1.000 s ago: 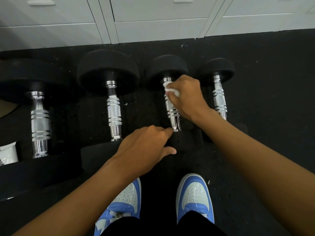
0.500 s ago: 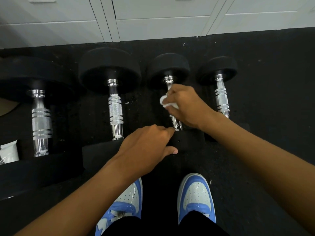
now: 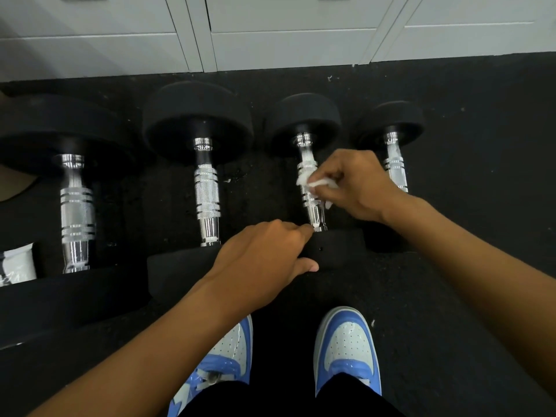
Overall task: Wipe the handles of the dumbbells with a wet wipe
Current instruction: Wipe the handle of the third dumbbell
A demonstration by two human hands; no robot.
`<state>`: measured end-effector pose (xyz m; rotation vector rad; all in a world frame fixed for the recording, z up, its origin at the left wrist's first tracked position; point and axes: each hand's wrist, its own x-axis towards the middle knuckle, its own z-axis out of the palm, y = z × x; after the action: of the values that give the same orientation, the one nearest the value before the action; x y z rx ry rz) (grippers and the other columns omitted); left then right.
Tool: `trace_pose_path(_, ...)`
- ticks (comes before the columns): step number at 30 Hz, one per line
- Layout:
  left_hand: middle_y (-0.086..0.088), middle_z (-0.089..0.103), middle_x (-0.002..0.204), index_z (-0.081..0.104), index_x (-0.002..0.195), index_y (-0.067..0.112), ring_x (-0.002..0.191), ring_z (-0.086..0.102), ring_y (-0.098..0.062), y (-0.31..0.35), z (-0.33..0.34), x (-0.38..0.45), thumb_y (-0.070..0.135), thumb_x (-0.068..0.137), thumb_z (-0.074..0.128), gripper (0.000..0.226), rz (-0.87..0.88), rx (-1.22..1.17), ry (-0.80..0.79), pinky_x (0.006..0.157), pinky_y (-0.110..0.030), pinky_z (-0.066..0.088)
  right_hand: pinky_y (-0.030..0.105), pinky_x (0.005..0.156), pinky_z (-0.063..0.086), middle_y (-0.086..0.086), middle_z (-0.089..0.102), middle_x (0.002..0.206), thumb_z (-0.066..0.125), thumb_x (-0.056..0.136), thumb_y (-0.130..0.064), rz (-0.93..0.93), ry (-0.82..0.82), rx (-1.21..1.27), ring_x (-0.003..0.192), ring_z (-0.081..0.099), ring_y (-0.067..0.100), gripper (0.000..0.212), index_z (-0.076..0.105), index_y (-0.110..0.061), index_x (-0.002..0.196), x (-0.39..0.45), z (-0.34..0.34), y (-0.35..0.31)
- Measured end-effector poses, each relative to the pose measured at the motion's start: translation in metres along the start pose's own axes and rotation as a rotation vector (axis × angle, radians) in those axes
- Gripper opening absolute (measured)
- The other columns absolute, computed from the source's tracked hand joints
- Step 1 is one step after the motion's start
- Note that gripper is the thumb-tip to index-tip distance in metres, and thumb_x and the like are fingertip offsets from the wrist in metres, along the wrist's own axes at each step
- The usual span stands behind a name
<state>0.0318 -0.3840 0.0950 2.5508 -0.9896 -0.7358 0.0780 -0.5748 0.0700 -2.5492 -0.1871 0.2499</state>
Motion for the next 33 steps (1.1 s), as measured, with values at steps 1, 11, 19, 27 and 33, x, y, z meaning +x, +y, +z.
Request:
trace_pose_path(1, 0.002, 0.059, 0.125, 0.045, 0.134, 0.020, 0.109, 0.058, -0.021, 0.000, 0.000, 0.000, 0.052, 0.092, 0.046, 0.053, 0.000, -0.003, -0.004, 0.087, -0.035, 0.048, 0.000, 0.064, 0.036, -0.003, 0.061, 0.080, 0.075, 0.077, -0.018, 0.047, 0.041, 0.027, 0.069, 0.056, 0.003, 0.011, 0.076, -0.013, 0.087, 0.004, 0.000, 0.003)
trace_pose_path(11, 0.002, 0.059, 0.124, 0.046, 0.132, 0.021, 0.108, 0.058, -0.021, -0.001, -0.001, -0.001, 0.053, 0.092, 0.046, 0.051, -0.011, 0.015, -0.017, 0.086, -0.036, 0.049, 0.001, 0.064, 0.036, -0.019, 0.055, 0.064, 0.078, 0.074, -0.023, 0.074, -0.020, 0.025, 0.060, 0.054, -0.014, 0.013, 0.077, -0.017, 0.086, -0.005, -0.004, 0.003)
trace_pose_path(19, 0.002, 0.058, 0.124, 0.045, 0.133, 0.020, 0.110, 0.057, -0.022, -0.001, -0.001, -0.001, 0.052, 0.092, 0.047, 0.052, -0.019, 0.018, -0.023, 0.088, -0.037, 0.048, 0.002, 0.063, 0.030, -0.008, 0.062, 0.082, 0.078, 0.074, -0.025, 0.012, -0.197, -0.073, 0.068, 0.049, -0.001, 0.016, 0.077, -0.018, 0.089, -0.011, 0.002, -0.011)
trace_pose_path(27, 0.002, 0.059, 0.125, 0.045, 0.133, 0.020, 0.110, 0.058, -0.022, 0.000, -0.003, 0.000, 0.052, 0.092, 0.047, 0.052, -0.022, 0.004, -0.031, 0.089, -0.037, 0.048, 0.010, 0.069, 0.034, 0.003, 0.070, 0.090, 0.075, 0.076, -0.024, 0.023, -0.147, -0.096, 0.077, 0.056, 0.007, 0.015, 0.077, -0.018, 0.090, -0.003, 0.007, -0.017)
trace_pose_path(33, 0.002, 0.058, 0.127, 0.045, 0.134, 0.021, 0.111, 0.057, -0.022, 0.001, -0.003, 0.000, 0.052, 0.092, 0.047, 0.053, -0.023, -0.004, -0.022, 0.088, -0.036, 0.048, 0.001, 0.064, 0.032, -0.005, 0.065, 0.079, 0.078, 0.074, -0.028, 0.134, -0.183, -0.046, 0.067, 0.051, 0.000, 0.015, 0.076, -0.022, 0.089, -0.008, -0.005, -0.005)
